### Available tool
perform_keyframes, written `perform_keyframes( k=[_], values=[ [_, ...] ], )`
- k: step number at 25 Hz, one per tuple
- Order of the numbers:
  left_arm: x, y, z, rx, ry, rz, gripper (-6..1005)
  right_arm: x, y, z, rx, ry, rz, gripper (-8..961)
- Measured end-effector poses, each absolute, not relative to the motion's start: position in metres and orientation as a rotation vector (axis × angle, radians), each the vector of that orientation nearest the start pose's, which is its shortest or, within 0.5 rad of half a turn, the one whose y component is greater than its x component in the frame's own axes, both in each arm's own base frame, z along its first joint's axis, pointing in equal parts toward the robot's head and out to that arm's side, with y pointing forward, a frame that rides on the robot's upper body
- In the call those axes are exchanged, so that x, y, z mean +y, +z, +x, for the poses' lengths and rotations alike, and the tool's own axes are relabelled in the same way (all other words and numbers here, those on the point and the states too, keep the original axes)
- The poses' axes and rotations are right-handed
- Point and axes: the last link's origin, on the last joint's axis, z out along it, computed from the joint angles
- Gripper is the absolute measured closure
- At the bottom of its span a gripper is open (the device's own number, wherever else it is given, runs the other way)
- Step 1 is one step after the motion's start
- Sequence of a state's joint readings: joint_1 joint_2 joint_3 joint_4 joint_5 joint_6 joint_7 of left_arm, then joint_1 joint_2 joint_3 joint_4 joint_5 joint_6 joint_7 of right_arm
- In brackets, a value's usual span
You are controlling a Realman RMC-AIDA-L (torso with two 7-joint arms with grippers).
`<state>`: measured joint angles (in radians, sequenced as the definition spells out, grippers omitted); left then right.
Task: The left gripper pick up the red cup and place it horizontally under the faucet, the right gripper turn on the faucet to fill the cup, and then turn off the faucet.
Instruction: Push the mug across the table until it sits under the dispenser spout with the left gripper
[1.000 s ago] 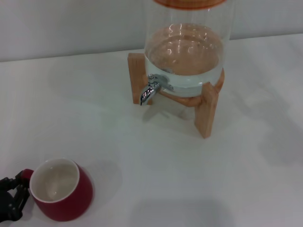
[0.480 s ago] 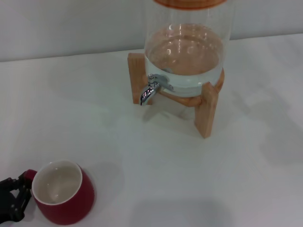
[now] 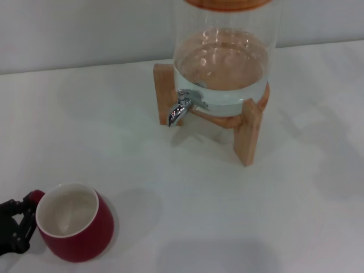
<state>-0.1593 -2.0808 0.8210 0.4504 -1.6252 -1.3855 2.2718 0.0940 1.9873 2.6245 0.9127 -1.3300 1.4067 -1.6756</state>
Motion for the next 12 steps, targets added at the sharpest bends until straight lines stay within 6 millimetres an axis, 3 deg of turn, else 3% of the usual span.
perform_keyframes(
  k=[12],
  values=[
    [0.267, -0.008, -0.343, -0.659, -0.770, -2.244, 885, 0.256, 0.189, 0.363, 0.688, 0.935, -1.718, 233]
  ],
)
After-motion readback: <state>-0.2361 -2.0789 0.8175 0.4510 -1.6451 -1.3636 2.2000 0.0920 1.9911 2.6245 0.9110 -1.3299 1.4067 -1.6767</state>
